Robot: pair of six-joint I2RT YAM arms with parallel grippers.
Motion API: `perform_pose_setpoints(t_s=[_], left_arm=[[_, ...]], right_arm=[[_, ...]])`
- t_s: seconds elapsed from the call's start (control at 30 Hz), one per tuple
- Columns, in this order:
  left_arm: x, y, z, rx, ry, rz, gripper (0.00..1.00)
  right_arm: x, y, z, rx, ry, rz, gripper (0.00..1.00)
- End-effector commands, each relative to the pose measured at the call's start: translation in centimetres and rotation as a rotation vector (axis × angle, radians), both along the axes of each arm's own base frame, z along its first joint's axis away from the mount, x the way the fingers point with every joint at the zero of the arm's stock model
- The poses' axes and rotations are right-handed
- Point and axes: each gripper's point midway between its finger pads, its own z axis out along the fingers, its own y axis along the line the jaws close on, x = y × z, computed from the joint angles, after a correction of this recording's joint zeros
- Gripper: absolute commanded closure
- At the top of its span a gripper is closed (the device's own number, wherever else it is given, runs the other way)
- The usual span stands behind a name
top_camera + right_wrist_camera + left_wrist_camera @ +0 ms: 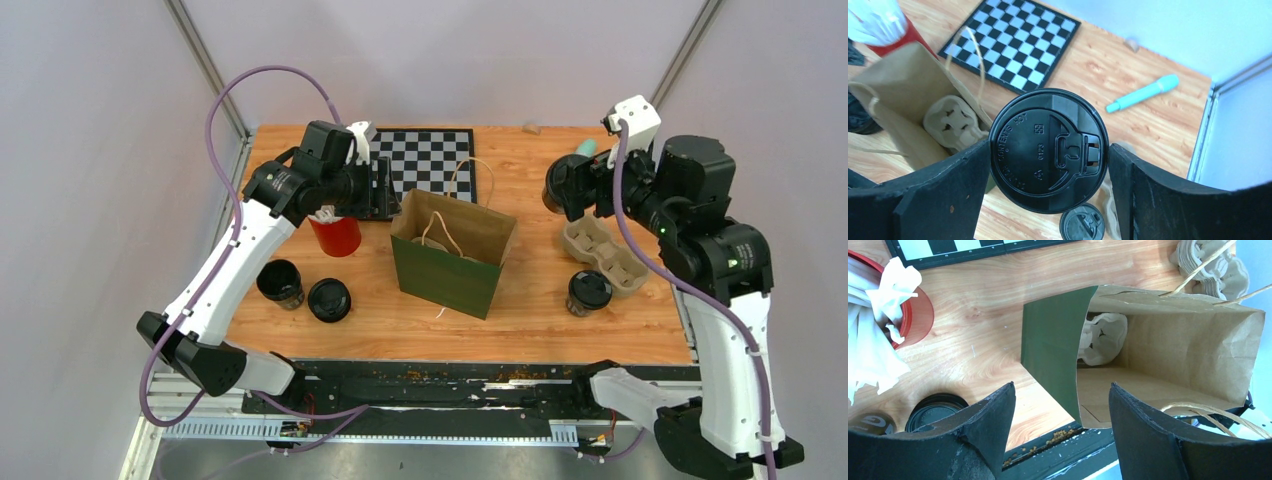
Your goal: Pack the takeout coffee
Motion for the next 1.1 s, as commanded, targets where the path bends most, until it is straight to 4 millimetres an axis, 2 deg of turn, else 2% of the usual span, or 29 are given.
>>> perform_pose_setpoints(t_s=[0.0,0.1,0.43,0.57,0.67,0.8,0.97,1.07], left_arm=[[0.8,0.0,0.9,-0.006,-0.052,0.004,0.24],[0.8,-0.1,0.8,-0.009,-0.048,0.002,0.25],[0.7,0.0,0.1,0.013,-0.046,-0.016,0.26],[0.8,-0.4,0.4,-0.019,-0.04,-0.014,0.27],[0.8,-0.7,1.0,-0.052,-0.034,0.005,0.28],[1.2,-0.4,1.1,-0.067,-0.023,0.047,0.31],[2.0,0.5,0.3,-0.058,0.014,0.081,0.33],[2.1,0.0,0.4,-0.086,0.003,0.054,0.33]], right_arm=[[-1.0,1.4,2.7,0.03,-0.009,0.045,0.23],[-1.3,3.1,4.3,0.064,-0.036,0.088,0.23],[-2.0,11.1,5.7,0.105,-0.084,0.259,0.23],[-1.9,14.3,5.0,0.12,-0.115,0.358,0.22],[-1.5,15.7,4.3,0.11,-0.141,0.406,0.21],[-0.3,16.9,3.2,0.06,-0.162,0.434,0.2],[0.0,19.1,1.6,0.032,-0.16,0.531,0.2],[0.6,19.7,0.3,0.016,-0.154,0.542,0.2]])
